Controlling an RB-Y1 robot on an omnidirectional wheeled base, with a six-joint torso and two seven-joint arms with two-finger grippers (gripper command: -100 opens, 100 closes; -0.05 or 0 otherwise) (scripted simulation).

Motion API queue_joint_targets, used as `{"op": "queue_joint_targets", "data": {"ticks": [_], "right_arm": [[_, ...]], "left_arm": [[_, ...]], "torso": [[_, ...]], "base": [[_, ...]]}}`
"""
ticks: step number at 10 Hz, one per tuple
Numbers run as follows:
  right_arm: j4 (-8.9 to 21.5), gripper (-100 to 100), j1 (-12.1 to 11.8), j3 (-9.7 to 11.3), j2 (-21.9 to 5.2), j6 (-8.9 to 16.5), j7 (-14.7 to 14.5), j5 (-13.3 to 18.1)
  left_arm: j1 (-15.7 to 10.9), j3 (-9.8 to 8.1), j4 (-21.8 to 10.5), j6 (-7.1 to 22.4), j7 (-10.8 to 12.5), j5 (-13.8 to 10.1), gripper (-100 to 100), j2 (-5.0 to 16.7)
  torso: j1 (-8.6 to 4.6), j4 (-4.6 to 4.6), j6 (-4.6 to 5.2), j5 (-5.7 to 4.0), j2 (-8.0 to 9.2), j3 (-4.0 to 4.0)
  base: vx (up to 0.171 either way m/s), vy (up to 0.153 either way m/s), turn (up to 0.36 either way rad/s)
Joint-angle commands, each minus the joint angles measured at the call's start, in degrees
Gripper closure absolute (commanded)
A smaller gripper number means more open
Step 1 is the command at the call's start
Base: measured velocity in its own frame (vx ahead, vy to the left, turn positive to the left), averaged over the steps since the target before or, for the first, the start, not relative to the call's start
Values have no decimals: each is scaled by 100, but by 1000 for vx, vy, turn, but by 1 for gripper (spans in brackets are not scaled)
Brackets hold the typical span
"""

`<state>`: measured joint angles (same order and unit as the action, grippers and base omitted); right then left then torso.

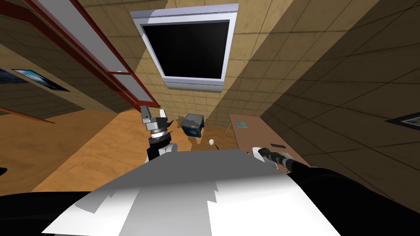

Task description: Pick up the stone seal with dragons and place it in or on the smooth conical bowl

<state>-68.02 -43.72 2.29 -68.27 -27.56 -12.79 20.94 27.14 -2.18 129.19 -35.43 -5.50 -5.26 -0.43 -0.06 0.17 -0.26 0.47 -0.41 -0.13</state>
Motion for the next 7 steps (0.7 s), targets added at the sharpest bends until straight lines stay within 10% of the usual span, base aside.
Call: {"op": "queue_joint_targets", "data": {"ticks": [1, 7], "right_arm": [[3, 100, -4, -1, 1, 6, 4, -2], [-69, 100, 42, 54, -66, 58, 148, -21]], "left_arm": [[0, 0, 0, 0, 0, 0, 0, 0], [0, 0, 0, 0, 0, 0, 0, 0]], "torso": [[0, 0, 0, 0, 0, 0], [4, 2, -3, 4, 0, 1]], "base": [[-5, -1, -30], [-23, -13, 4]]}}
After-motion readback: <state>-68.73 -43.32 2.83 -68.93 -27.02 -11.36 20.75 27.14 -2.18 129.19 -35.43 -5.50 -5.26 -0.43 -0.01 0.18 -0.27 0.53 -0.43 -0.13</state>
